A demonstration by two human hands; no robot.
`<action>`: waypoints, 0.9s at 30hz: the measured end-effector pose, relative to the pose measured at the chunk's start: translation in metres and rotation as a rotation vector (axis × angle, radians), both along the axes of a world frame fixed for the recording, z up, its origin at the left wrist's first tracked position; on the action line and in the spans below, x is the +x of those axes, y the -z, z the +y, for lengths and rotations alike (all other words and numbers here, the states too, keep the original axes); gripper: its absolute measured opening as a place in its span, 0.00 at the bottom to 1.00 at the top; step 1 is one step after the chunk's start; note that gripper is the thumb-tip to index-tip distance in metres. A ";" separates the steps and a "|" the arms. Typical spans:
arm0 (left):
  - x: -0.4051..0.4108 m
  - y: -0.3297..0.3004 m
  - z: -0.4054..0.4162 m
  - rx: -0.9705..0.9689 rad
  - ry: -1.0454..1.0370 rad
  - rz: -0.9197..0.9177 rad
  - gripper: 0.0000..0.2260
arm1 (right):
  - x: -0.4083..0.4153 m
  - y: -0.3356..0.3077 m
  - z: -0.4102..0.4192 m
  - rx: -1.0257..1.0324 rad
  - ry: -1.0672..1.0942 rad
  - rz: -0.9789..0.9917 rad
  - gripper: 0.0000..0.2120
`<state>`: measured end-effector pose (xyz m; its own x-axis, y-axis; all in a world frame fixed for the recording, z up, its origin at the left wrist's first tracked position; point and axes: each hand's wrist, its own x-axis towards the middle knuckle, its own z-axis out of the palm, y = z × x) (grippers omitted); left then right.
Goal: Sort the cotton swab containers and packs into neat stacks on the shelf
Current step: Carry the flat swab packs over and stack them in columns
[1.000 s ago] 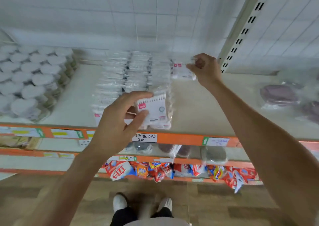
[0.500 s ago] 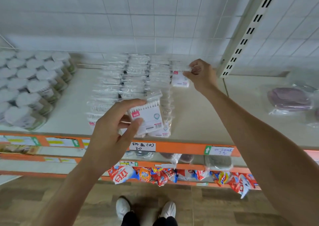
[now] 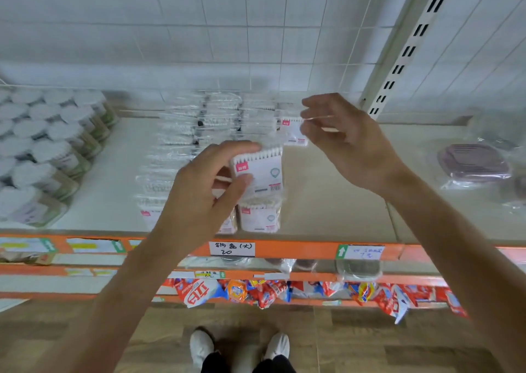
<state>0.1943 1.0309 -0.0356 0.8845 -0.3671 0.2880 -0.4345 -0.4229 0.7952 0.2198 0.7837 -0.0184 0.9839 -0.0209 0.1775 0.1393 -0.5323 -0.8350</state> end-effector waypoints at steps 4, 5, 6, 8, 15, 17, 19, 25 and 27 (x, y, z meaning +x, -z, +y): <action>0.021 -0.005 -0.021 0.050 0.101 -0.044 0.16 | -0.033 -0.001 0.004 0.047 -0.140 0.076 0.18; 0.025 -0.006 -0.026 0.060 0.121 -0.052 0.16 | -0.033 0.001 0.003 0.067 -0.110 0.062 0.18; 0.027 -0.006 -0.032 0.065 0.135 -0.055 0.17 | -0.032 0.002 0.002 0.091 -0.068 0.041 0.17; 0.032 -0.005 -0.040 0.060 0.156 -0.039 0.17 | -0.029 0.005 -0.001 0.109 0.006 -0.024 0.15; 0.057 -0.004 -0.050 0.207 0.136 -0.164 0.28 | 0.002 0.008 -0.025 0.014 0.144 -0.096 0.12; 0.067 -0.006 -0.047 0.289 0.098 -0.197 0.29 | 0.019 0.012 -0.033 0.026 0.202 -0.070 0.11; 0.073 -0.008 -0.043 0.312 0.082 -0.193 0.29 | 0.035 0.016 -0.036 0.017 0.226 -0.056 0.11; 0.076 -0.001 -0.034 0.377 0.070 -0.166 0.27 | 0.066 0.037 -0.029 -0.013 0.247 -0.018 0.09; 0.075 0.002 -0.033 0.383 0.078 -0.157 0.27 | 0.071 0.047 -0.028 -0.018 0.273 0.001 0.09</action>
